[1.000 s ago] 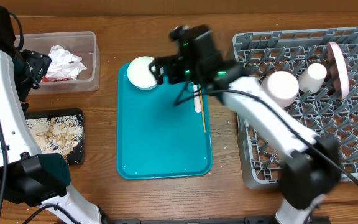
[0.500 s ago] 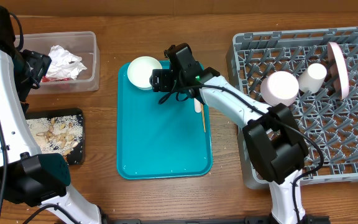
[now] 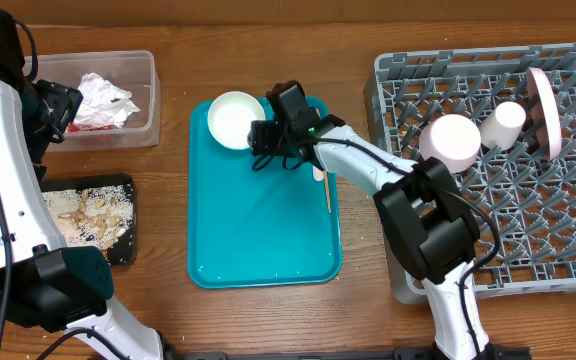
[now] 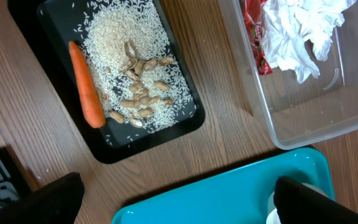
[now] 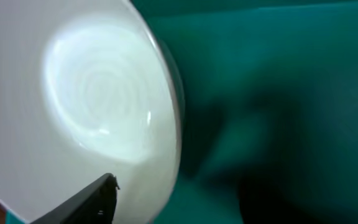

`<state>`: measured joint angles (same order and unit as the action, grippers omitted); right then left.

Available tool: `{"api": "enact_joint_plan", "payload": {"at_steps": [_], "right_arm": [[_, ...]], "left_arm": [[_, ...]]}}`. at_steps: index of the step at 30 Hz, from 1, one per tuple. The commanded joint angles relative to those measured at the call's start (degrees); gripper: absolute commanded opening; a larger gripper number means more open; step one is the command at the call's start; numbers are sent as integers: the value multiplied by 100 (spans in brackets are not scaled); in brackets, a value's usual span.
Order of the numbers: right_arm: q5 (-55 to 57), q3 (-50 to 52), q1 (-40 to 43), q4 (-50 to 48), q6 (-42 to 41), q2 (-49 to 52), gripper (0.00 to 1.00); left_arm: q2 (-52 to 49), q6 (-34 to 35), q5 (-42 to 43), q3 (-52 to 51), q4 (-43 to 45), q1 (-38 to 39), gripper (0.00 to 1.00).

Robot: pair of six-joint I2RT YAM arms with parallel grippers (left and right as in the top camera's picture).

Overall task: Sort waste into correct bins and load items into the dishwasher rack
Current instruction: 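Move the right gripper back to the white bowl on the tray, then grasp the white bowl's rim with the right gripper and lift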

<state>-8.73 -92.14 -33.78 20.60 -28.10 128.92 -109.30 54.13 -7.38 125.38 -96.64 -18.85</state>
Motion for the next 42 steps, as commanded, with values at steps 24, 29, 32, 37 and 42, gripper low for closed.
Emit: {"api": "enact_joint_plan", "payload": {"at_steps": [24, 29, 32, 37, 42], "right_arm": [[-46, -2715, 4, 4551, 885, -643, 64], [-15, -2669, -455, 4398, 1670, -463, 66], [719, -2527, -778, 4234, 1690, -328, 66], [977, -2365, -1056, 3869, 1908, 15, 66], [1064, -2352, -1128, 3703, 1941, 326, 66]], "left_arm": [[28, 118, -92, -2, -13, 13, 100], [28, 118, -92, -2, -13, 13, 100], [28, 118, -92, -2, -13, 13, 100], [28, 118, -92, -2, -13, 13, 100], [28, 120, -92, -2, -13, 13, 100]]}}
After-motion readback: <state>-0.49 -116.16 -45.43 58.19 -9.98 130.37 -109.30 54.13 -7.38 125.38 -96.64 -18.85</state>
